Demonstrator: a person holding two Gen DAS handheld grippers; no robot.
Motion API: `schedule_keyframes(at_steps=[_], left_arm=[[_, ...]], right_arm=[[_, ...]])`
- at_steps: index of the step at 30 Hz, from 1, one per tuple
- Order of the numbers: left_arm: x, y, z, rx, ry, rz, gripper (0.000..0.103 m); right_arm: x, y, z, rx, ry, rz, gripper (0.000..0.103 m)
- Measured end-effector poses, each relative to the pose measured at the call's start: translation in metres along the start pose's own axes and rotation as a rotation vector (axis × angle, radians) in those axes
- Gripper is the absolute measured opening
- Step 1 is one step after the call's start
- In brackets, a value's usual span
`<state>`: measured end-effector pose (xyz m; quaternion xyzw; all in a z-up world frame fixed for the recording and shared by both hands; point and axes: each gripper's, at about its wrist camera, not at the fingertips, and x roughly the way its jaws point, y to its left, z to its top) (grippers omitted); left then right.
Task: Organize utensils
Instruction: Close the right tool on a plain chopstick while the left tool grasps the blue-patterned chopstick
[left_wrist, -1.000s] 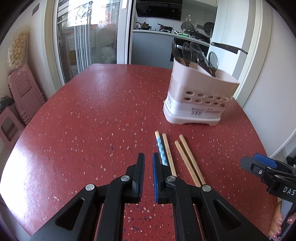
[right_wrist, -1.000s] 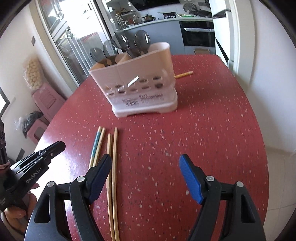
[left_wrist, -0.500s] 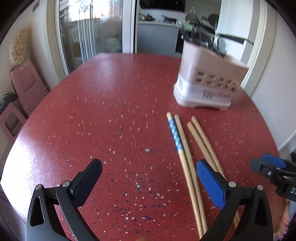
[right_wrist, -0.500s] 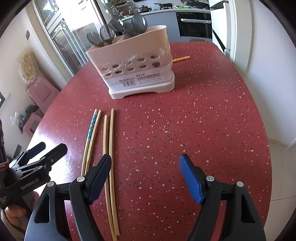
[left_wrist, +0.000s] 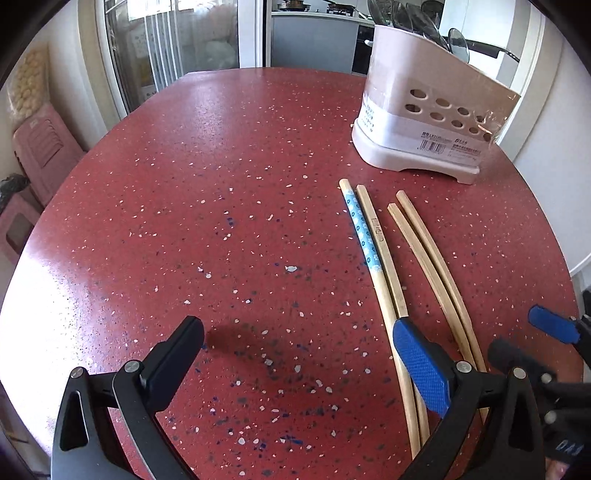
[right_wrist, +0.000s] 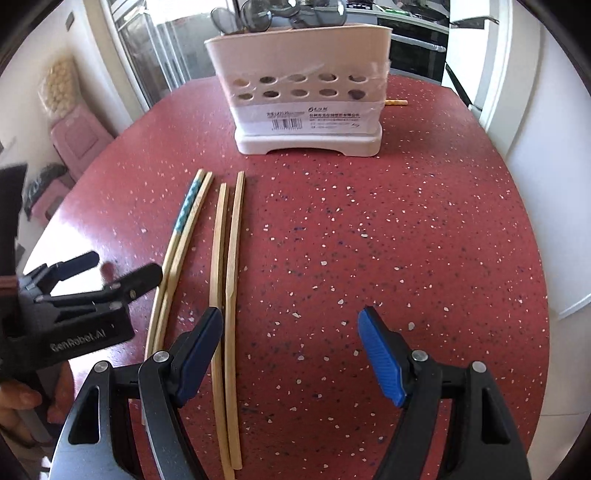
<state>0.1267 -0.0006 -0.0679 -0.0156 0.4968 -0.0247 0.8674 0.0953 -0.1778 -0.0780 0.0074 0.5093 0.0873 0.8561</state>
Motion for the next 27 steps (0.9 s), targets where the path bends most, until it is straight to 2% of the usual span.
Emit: schedule_keyframes(at_steps=[20,27], left_arm=[[0.016,-0.018,0.022,0.026,0.022,0.011,0.103],[0.026,-0.007,0.032,0.039,0.027,0.058,0.103]], right_arm=[[0.015,0.011,-0.001,-0.065,0.027,-0.068,0.079],[0.018,0.006,0.007,-0.084,0.041,-0.097,0.079]])
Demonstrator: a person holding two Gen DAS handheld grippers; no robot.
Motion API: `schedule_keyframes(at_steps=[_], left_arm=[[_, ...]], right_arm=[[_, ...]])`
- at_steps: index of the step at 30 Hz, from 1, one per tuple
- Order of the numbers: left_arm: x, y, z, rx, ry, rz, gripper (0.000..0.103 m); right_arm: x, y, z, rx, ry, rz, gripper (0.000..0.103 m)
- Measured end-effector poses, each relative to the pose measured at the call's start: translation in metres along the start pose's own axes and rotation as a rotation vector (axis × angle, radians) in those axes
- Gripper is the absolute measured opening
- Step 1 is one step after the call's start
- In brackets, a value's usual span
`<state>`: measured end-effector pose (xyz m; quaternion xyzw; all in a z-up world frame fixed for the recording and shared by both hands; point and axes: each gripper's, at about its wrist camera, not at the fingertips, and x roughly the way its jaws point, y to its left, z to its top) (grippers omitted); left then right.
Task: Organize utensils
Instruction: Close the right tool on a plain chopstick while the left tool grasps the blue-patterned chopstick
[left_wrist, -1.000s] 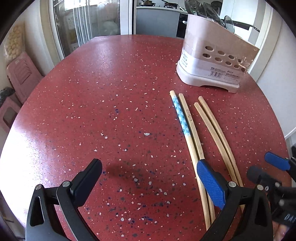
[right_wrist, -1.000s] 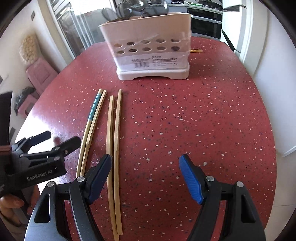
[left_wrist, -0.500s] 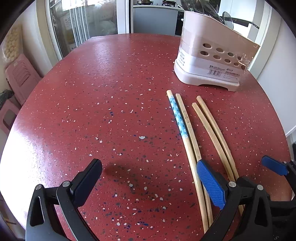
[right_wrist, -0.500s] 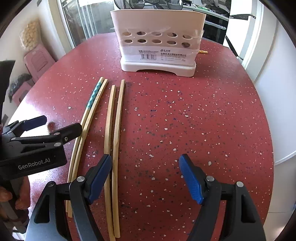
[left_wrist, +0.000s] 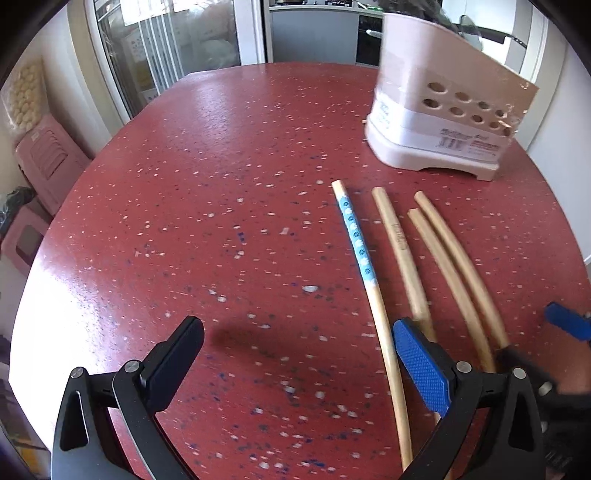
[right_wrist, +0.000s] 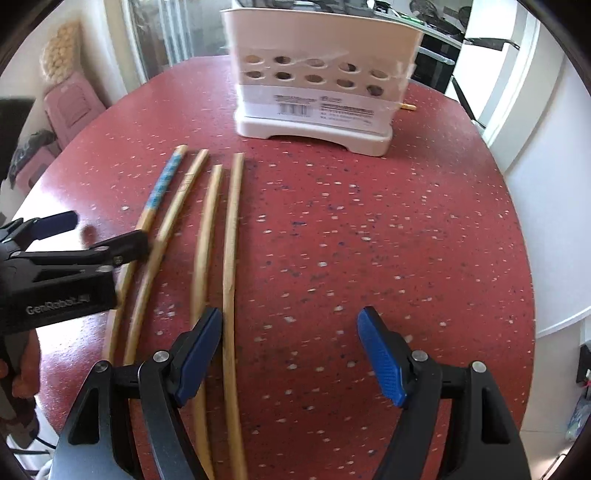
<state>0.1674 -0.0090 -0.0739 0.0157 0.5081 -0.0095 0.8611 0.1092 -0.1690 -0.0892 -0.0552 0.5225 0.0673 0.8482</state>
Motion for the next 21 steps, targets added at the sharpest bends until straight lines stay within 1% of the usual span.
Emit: schedule_keyframes(at_steps=[2,5,7,11,13,14,16,17,19,20,21], left_arm=[[0.003,0.007,0.002,-0.008,0.005,-0.003,0.103],[0.007,0.009,0.008,-0.007,0.013,0.001,0.103],[0.01,0.009,0.014,0.004,0.026,-0.002,0.103],[0.011,0.014,0.02,0.024,0.043,-0.014,0.103],[0.012,0.017,0.022,0.017,0.056,-0.041,0.103],[0.013,0.02,0.025,0.011,0.062,-0.043,0.103],[0.014,0.023,0.028,0.014,0.07,-0.045,0.103],[0.016,0.026,0.03,0.018,0.075,-0.047,0.103],[0.017,0.028,0.032,0.022,0.086,-0.05,0.103],[0.018,0.028,0.034,0.025,0.095,-0.05,0.103],[0.018,0.03,0.035,0.026,0.106,-0.052,0.103]], right_arm=[[0.002,-0.007,0.004,0.006,0.012,-0.013,0.079],[0.007,-0.012,0.014,0.002,0.05,-0.005,0.079],[0.011,-0.01,0.022,-0.024,0.075,0.005,0.079],[0.021,0.007,0.044,-0.131,0.134,0.042,0.078],[0.024,0.016,0.053,-0.177,0.153,0.044,0.071],[0.026,0.021,0.058,-0.203,0.163,0.043,0.069],[0.029,0.03,0.066,-0.243,0.184,0.046,0.059],[0.03,0.035,0.07,-0.259,0.197,0.049,0.056],[0.034,0.041,0.076,-0.271,0.227,0.067,0.046],[0.035,0.042,0.079,-0.266,0.247,0.078,0.044],[0.037,0.043,0.082,-0.256,0.27,0.094,0.037]])
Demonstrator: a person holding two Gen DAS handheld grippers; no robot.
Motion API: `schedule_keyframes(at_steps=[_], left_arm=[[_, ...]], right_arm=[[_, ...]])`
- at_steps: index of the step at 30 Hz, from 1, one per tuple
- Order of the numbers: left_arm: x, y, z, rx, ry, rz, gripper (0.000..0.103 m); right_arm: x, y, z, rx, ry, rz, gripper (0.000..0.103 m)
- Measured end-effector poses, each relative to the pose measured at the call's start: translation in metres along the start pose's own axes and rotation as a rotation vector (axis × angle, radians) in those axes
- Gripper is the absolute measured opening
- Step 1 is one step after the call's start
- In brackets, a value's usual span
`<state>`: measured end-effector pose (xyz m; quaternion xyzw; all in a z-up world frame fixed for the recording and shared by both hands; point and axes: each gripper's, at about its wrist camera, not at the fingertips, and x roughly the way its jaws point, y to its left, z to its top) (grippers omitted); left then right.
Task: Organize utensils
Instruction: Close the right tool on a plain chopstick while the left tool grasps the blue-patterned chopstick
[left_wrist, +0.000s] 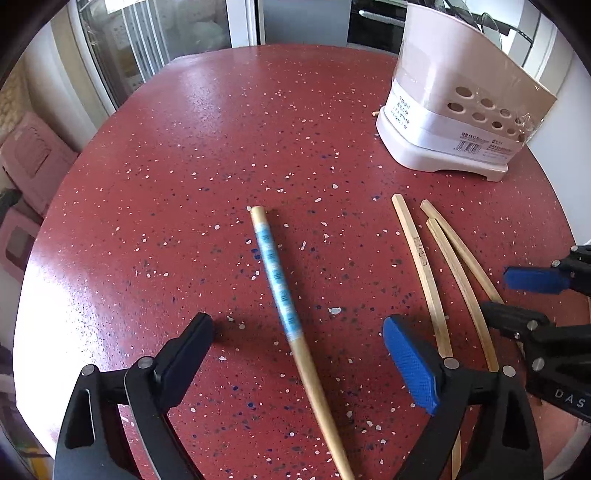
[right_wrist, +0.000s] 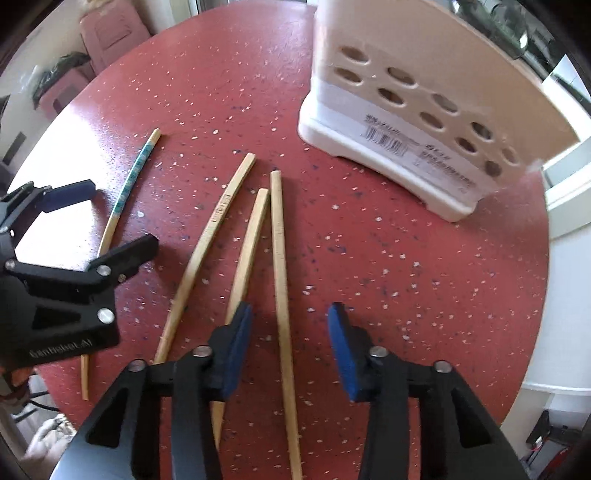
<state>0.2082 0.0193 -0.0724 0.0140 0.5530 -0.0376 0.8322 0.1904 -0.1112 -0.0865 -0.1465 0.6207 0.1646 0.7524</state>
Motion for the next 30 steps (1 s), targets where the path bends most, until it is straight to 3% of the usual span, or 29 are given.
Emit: schedule_keyframes(at_steps=[5,7,10,22,27,29,30], left_arm=[[0.005,0.001,0.012,0.014,0.056,-0.006,0.103],[0.006,0.005,0.017,-0.005,0.082,0.001,0.103],[0.005,0.013,0.021,-0.051,0.101,0.021,0.103],[-0.008,0.05,0.008,-0.139,0.131,0.067,0.103],[-0.013,0.059,-0.004,-0.153,0.144,0.052,0.103],[-0.015,0.051,-0.008,-0.131,0.142,0.04,0.093],[-0.018,0.046,-0.011,-0.109,0.138,0.036,0.083]], right_arm=[[0.003,-0.005,0.011,0.013,0.038,0.025,0.031],[0.003,-0.008,0.013,0.015,0.04,0.023,0.018],[0.0,-0.011,0.01,0.023,0.037,0.035,0.006],[-0.004,-0.019,-0.009,-0.013,0.007,0.041,0.007],[-0.002,-0.022,-0.008,-0.002,0.011,0.06,0.007],[-0.002,-0.021,-0.008,0.001,0.009,0.056,0.006],[-0.001,-0.017,-0.005,0.003,0.005,0.052,0.006]])
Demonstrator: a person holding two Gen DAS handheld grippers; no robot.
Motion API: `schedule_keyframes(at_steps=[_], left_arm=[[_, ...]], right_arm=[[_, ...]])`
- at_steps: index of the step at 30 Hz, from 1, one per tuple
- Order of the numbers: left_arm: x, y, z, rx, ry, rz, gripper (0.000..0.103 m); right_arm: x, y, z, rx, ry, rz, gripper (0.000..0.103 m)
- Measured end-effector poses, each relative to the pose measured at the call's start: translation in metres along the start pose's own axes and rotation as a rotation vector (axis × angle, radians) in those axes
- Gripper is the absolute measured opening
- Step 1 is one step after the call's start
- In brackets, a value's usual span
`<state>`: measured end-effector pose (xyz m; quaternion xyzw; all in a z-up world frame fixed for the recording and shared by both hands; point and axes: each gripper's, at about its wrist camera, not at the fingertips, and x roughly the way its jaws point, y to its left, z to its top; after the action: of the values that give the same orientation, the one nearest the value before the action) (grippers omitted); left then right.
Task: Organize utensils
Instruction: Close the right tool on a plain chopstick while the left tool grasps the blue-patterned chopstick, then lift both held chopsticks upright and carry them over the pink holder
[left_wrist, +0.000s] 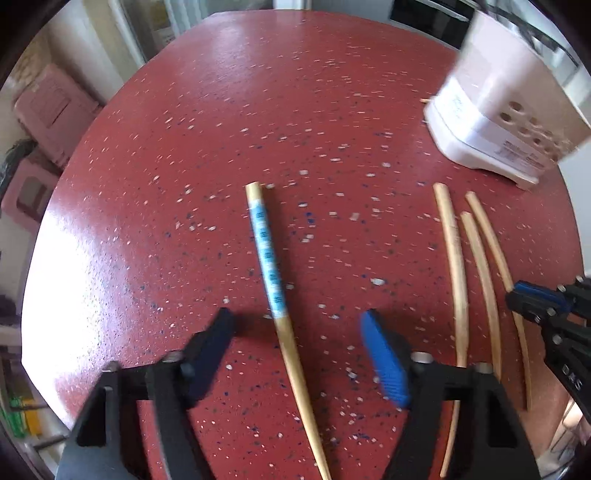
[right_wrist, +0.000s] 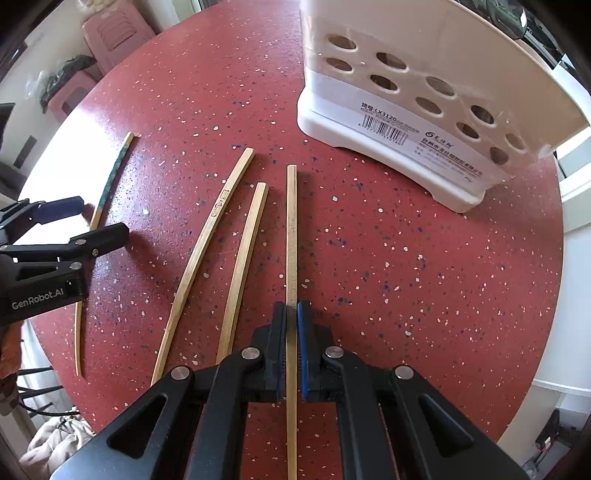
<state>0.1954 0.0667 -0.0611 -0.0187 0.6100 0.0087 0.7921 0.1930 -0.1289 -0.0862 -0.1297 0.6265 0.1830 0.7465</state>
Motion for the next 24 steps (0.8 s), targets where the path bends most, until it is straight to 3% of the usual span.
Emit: schedule_keyframes(at_steps=[2,3,7,15,19,24], left_arm=[[-0.004,-0.016,-0.006,0.041,-0.017,-0.01,0.058],[-0.006,-0.02,-0.007,0.066,-0.026,-0.021,0.038],[-0.011,-0.022,-0.022,0.13,-0.081,-0.049,0.037],[-0.055,-0.018,-0.062,0.078,-0.276,-0.179,0.037],[-0.087,-0.027,-0.063,0.073,-0.381,-0.215,0.037],[-0.117,-0.029,-0.049,0.059,-0.451,-0.268,0.037]], right_arm=[[-0.002,-0.002,0.0,0.01,-0.011,0.0,0.006],[-0.003,-0.004,-0.002,0.02,-0.02,0.009,0.006],[-0.009,-0.016,-0.016,0.086,-0.052,0.057,0.006],[-0.043,-0.034,-0.066,0.196,-0.222,0.125,0.006],[-0.075,-0.051,-0.086,0.221,-0.341,0.152,0.006],[-0.111,-0.073,-0.097,0.266,-0.457,0.191,0.006]])
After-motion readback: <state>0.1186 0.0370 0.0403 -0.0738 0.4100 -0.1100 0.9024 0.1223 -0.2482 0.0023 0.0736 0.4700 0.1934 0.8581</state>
